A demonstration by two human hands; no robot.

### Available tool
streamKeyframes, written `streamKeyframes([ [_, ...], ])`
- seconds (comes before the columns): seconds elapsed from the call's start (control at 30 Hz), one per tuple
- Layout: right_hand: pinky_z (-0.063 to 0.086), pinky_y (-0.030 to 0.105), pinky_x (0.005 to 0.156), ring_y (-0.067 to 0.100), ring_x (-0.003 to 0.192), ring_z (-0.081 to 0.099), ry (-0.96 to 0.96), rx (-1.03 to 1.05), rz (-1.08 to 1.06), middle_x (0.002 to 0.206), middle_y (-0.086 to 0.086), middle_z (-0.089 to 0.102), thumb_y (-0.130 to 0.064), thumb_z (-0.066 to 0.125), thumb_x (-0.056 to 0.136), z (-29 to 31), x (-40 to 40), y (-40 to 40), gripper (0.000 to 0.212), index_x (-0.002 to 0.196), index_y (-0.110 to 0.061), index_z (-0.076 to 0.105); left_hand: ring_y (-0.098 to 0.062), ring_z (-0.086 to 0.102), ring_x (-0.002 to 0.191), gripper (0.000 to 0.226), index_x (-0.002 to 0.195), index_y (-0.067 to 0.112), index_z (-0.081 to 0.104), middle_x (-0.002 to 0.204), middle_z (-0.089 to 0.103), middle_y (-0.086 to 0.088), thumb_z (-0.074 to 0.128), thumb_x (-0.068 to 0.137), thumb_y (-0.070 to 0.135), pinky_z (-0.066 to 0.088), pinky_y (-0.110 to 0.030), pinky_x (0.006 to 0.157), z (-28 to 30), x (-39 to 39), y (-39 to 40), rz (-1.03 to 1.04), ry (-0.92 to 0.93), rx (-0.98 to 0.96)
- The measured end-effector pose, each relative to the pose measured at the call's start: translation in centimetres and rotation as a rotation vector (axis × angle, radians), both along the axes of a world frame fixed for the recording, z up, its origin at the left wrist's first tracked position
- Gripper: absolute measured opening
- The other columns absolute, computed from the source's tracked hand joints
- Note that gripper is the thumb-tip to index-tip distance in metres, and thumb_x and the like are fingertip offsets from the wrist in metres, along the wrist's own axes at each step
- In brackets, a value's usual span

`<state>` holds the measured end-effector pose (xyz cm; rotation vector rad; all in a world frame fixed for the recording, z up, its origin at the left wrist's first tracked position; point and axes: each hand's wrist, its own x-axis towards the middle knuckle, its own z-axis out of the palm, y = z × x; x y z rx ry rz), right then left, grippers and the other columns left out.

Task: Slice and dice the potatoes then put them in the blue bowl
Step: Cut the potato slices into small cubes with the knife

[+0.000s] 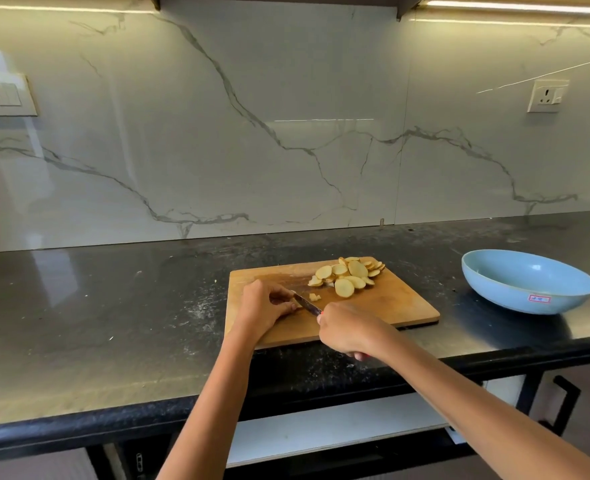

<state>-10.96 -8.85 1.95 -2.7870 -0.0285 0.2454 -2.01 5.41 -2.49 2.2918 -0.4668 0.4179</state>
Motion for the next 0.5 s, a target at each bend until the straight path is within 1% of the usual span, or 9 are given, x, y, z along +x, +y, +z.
streamKeyframes([
  [0.03,0.031,0.015,0.032,0.010,0.043,0.042,0.003,-0.002,0.001,0.089,0.010,0.055,-0.007,0.032,0.096,-0.04,0.00,0.00,0.042,0.136,-0.001,0.043,-0.010,0.062,0.085,0.023,0.098,0.009,0.073,0.099,0.071,-0.004,0.075,0.076,0.015,0.048,-0.017,0.078,0.01,0.01,0.03,0.000,0.000,0.000],
  [0.1,0.031,0.016,0.034,0.011,0.044,0.042,0.005,-0.008,0.003,0.083,0.009,0.053,-0.006,0.033,0.095,-0.09,0.10,0.01,0.041,0.133,0.000,0.046,-0.009,0.062,0.085,0.021,0.097,0.009,0.073,0.099,0.071,-0.003,0.075,0.076,0.015,0.048,-0.017,0.077,-0.01,0.03,0.04,-0.004,0.000,0.000],
  [0.13,0.032,0.017,0.037,0.011,0.046,0.042,0.005,-0.012,0.005,0.085,0.009,0.054,-0.006,0.034,0.095,-0.08,0.16,0.01,0.040,0.132,0.000,0.048,-0.009,0.062,0.085,0.021,0.096,0.009,0.073,0.100,0.071,-0.003,0.075,0.076,0.014,0.048,-0.016,0.076,0.02,-0.01,0.03,-0.006,-0.001,0.000],
  [0.2,0.033,0.018,0.040,0.011,0.048,0.043,0.002,-0.018,0.003,0.097,0.011,0.058,-0.007,0.034,0.095,-0.12,0.32,0.00,0.039,0.130,0.000,0.050,-0.008,0.062,0.084,0.019,0.096,0.009,0.073,0.101,0.071,-0.002,0.074,0.077,0.014,0.048,-0.015,0.076,0.06,-0.02,-0.01,-0.013,-0.003,0.003],
  [0.3,0.033,0.018,0.038,0.011,0.047,0.044,0.013,-0.011,-0.014,0.109,0.014,0.060,-0.008,0.034,0.096,-0.26,0.48,-0.04,0.038,0.129,0.001,0.049,-0.006,0.060,0.083,0.019,0.096,0.010,0.073,0.100,0.071,-0.002,0.073,0.078,0.014,0.046,-0.012,0.073,0.15,0.01,-0.03,-0.016,0.001,0.017],
  [0.37,0.034,0.018,0.037,0.012,0.045,0.046,0.018,0.002,-0.033,0.113,0.015,0.058,-0.008,0.034,0.096,-0.41,0.54,-0.10,0.038,0.131,0.002,0.047,-0.006,0.060,0.081,0.018,0.095,0.010,0.073,0.098,0.071,-0.002,0.073,0.077,0.014,0.047,-0.012,0.072,0.20,0.03,-0.03,-0.016,0.006,0.014],
  [0.5,0.039,0.019,0.041,0.013,0.049,0.050,0.007,0.023,-0.049,0.113,0.015,0.058,-0.007,0.034,0.095,-0.68,0.78,-0.24,0.040,0.132,0.003,0.045,-0.006,0.060,0.078,0.015,0.091,0.011,0.074,0.092,0.071,-0.001,0.074,0.077,0.015,0.045,-0.008,0.065,0.21,-0.10,-0.04,-0.010,0.000,0.016],
])
